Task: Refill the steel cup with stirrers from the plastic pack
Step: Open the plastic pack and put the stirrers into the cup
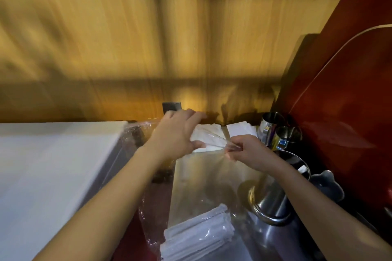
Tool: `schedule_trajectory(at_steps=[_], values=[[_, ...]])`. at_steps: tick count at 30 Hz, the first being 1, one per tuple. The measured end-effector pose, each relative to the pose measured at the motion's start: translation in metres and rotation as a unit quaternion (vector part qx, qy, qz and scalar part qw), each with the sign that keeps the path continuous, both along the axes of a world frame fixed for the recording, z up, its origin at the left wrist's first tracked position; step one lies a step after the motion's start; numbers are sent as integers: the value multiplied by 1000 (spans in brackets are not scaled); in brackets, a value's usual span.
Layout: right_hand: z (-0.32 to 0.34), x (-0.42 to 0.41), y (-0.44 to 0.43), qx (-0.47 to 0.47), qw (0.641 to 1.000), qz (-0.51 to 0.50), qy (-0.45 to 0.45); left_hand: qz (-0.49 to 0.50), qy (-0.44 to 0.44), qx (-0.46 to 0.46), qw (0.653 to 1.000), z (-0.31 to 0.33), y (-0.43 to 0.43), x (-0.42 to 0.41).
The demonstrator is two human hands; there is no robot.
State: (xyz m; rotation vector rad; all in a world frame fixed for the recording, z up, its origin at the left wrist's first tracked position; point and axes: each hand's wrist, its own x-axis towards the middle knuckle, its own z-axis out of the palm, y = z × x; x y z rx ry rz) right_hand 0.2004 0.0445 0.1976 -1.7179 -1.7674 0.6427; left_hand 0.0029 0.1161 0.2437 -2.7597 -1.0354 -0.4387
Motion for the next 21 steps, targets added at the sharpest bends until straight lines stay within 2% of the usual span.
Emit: schedule_trajectory(at_steps=[4,6,8,11,17,21], values=[[5,-8,-2,34,999,14,35,-64,82,59,993,2,-11,28],[5,-9,-3,44,997,12,57,-93,92,87,988,5,-17,35],[3,-7,-4,54,995,3,82,-107,61,61,991,8,-19,38],[-4,-1,-8,66,989,-18,129,-73,-13,1,997,19,-17,35],[-28,5,-20,44,973,-43,222,-9,-57,-46,997,53,-8,25],[-31,2,-20,62,977,-66,194,-12,-113,-85,990,70,-4,18]])
